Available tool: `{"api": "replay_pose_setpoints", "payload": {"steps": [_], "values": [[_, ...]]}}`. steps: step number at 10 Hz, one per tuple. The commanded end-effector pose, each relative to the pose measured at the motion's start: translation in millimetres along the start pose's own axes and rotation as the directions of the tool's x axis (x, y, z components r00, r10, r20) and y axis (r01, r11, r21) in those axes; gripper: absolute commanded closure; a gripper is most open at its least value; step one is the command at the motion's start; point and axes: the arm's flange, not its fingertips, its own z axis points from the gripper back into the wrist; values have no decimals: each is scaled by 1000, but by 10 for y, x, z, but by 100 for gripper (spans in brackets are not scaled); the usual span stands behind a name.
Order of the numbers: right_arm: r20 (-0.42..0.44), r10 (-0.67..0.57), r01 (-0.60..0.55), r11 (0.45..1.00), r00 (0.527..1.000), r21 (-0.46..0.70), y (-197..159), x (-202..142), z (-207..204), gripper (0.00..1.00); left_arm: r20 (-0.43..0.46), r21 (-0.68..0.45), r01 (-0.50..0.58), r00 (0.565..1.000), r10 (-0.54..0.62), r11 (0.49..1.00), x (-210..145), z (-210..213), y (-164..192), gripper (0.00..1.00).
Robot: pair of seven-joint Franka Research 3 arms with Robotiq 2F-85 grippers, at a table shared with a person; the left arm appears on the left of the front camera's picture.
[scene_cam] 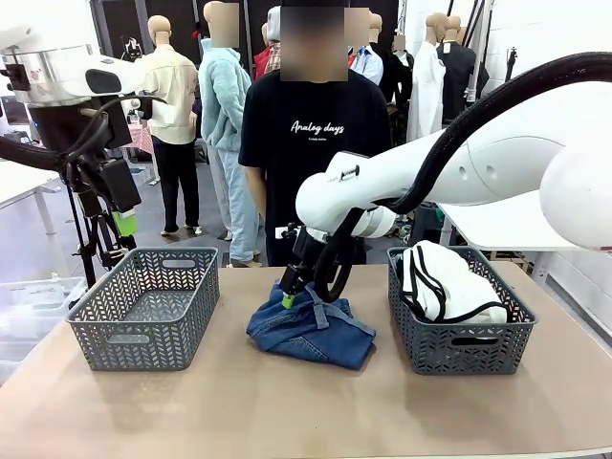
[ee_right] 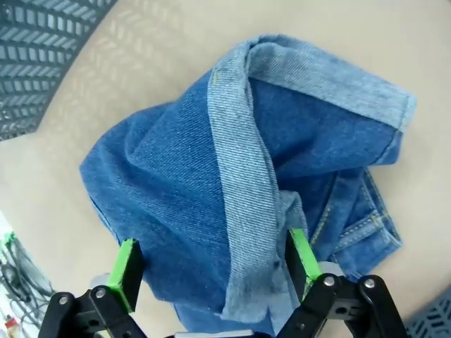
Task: Sort the tops and bottoms.
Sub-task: Lift clothes from the center of the table with your right hand.
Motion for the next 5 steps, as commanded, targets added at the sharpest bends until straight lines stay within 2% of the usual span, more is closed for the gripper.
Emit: {"api": "replay_pose_setpoints", "payload": {"steps": [1,5], "values": [[-50,-5,5,1000,999,-1,-31,77,-40,14,8,-9,19,1000,-19,1000,-7,23,13,0],[-90,-23,24,1000,996,7,-32,78,-55,88,8,-9,19,1000,-19,1000,-7,23,13,0]]}}
